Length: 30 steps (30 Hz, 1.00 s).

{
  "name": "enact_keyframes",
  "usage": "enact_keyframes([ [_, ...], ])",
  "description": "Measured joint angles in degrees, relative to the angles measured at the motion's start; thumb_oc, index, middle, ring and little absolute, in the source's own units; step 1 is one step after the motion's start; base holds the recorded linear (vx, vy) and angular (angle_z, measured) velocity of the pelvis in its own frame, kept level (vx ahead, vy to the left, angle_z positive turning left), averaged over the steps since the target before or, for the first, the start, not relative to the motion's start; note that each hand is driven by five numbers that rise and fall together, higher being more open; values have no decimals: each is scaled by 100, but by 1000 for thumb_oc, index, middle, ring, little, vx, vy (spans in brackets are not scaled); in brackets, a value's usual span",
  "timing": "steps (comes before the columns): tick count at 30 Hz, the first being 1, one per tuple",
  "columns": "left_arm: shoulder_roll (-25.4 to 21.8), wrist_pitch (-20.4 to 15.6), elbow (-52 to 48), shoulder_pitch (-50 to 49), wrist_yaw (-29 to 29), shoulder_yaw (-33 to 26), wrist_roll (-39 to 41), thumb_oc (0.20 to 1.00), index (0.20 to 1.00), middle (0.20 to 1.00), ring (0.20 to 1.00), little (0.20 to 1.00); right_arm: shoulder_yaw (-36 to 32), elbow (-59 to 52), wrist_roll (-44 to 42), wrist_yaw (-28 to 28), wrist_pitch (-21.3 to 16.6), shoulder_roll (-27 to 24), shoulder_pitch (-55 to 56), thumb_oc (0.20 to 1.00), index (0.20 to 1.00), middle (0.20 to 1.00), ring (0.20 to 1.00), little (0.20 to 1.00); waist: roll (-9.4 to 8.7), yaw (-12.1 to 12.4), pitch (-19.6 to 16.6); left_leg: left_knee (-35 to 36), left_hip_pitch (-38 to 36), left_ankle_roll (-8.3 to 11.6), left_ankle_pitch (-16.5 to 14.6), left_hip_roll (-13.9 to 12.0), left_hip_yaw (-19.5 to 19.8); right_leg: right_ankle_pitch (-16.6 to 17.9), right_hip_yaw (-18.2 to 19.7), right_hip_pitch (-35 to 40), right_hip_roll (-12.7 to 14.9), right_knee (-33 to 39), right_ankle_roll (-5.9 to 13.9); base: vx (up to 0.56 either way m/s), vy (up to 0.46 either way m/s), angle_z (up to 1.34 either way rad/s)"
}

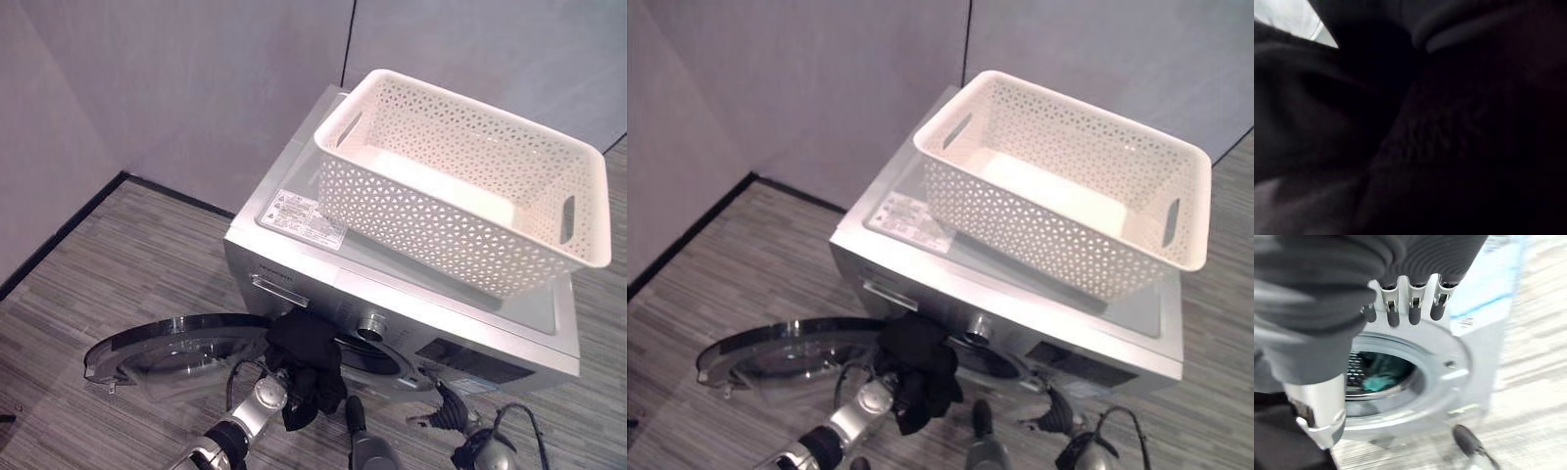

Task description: Grab the laundry basket,head to the washer,open it,put in the laundry and shut it.

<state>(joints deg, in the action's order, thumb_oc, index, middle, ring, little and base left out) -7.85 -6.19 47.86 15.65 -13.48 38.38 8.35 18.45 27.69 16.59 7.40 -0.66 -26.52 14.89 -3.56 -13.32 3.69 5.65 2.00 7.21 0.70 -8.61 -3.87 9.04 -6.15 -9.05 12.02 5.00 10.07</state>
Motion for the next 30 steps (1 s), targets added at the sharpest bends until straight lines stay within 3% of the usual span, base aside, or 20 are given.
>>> enact_keyframes([
  [6, -14, -54, 59, -11, 24, 9, 1, 200, 200, 200, 200, 200, 150, 1301, -121, -2, -15, 358, -295, 1000, 1000, 1000, 1000, 1000, 109, 30, -50, 1, 9, -8, -5, 10, -126, 6, 121, -97, -2, 2, 1, -11, -17, -10],
  [12, 114, -136, 60, -88, 323, 182, 107, 200, 200, 200, 200, 200, 87, 3396, -917, -17, 57, 931, -617, 1000, 1000, 1000, 1000, 1000, 334, 204, 40, -2, 31, -7, -3, 19, -115, -7, 112, -116, 7, 9, 14, -24, -3, 0],
  [15, 163, -138, 42, -179, 422, 197, 391, 200, 200, 200, 200, 200, 95, 3669, -1135, -25, 92, 1102, -679, 1000, 1000, 1000, 1000, 1000, 469, 217, 70, -1, 160, -9, -3, 24, -128, 6, 126, -260, 12, 6, 12, -40, -8, -2],
  [21, 375, -216, -192, -511, 686, -104, 2323, 200, 200, 200, 200, 200, 142, 4111, -1752, -21, 109, 1161, -1290, 1000, 1000, 1000, 1000, 1000, 691, 360, 407, -26, 538, 39, 101, 26, -110, 106, 119, -630, 10, 8, 10, -75, -22, 1],
  [30, 431, -293, -201, -100, 749, -134, 2556, 200, 200, 200, 200, 200, 415, 4505, -1973, 283, 335, 939, -2465, 1000, 1000, 1000, 1000, 1000, 880, 551, 814, -225, 1185, 22, 170, 63, 20, 191, 76, -1093, 47, -3, -19, -72, -27, 7],
])
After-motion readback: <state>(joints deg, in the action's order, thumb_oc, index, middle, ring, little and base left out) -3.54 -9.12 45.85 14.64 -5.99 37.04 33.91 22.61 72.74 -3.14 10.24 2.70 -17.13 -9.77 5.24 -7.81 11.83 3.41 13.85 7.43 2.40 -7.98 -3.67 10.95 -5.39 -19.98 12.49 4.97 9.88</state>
